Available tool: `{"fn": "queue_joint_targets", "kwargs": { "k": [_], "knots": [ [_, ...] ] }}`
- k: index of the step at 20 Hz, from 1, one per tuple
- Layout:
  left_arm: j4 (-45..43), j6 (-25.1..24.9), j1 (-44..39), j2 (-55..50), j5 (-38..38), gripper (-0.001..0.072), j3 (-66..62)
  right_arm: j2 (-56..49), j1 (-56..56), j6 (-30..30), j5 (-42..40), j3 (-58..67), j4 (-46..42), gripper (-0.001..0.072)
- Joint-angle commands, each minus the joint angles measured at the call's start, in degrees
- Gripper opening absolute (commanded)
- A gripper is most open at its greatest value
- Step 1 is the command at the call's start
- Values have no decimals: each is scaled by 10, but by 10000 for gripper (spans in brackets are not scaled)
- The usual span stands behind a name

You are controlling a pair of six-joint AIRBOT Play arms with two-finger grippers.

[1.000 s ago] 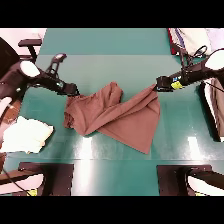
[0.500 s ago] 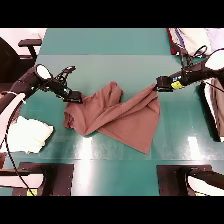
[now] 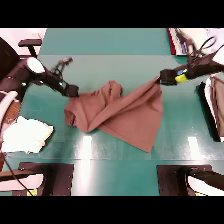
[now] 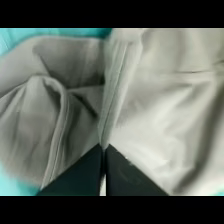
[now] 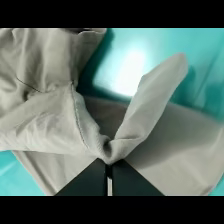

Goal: Fold the shirts.

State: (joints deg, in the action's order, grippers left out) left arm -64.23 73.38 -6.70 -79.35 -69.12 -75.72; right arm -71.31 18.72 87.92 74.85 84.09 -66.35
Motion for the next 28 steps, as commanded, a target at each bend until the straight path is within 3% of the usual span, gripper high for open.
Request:
{"fn": "queue_joint_targets", "kwargs": {
  "k": [1, 8, 14, 17, 21, 25, 28],
  "knots": [
    [-1, 3, 0, 104, 11, 24, -94, 41, 0, 0, 9, 95, -36, 15],
    [-1, 23, 0, 319, 57, 24, -355, 178, 0, 1, 54, 286, -55, 14],
    [-3, 47, 0, 350, 103, 23, -468, 220, 0, 7, 72, 355, -59, 13],
    [-30, 50, 0, 345, 110, 23, -457, 210, 0, 8, 72, 355, -59, 14],
    [-121, 93, 0, 315, 78, 24, -359, 150, 0, 21, 73, 355, -59, 13],
    [-88, 93, 0, 205, 5, 25, -235, 23, 0, 21, 94, 348, -59, 13],
    [-65, 87, 0, 92, 17, 25, -155, -75, 0, 20, 107, 261, -57, 14]
  ]
}}
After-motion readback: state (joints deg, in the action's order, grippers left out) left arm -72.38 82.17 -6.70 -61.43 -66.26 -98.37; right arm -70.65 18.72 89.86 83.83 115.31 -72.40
